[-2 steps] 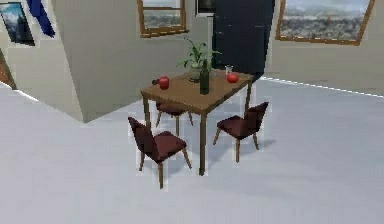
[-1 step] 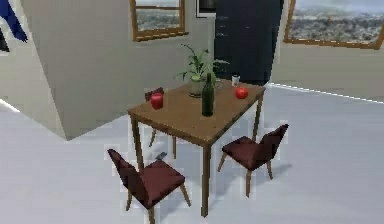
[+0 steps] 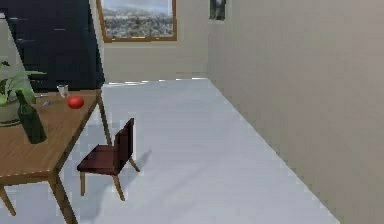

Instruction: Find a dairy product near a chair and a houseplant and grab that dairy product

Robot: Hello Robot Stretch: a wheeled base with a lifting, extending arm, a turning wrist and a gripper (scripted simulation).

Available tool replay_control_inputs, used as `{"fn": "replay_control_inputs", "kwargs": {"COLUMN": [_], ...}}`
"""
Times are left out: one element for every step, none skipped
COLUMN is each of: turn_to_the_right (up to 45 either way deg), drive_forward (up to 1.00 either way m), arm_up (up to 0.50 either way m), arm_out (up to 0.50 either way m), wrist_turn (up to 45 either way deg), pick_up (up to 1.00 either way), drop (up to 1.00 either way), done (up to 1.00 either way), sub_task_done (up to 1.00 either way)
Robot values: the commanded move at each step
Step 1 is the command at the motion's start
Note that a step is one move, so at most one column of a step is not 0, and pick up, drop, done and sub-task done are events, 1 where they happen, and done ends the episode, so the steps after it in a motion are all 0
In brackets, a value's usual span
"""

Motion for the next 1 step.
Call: {"fn": "replay_control_inputs", "kwargs": {"turn_to_the_right": [9.0], "drive_forward": [0.00], "arm_up": [0.00], "arm_out": [0.00], "wrist_turn": [0.0], "pick_up": [0.00], "drop": [0.00], "done": [0.00], "sub_task_done": [0.00]}}
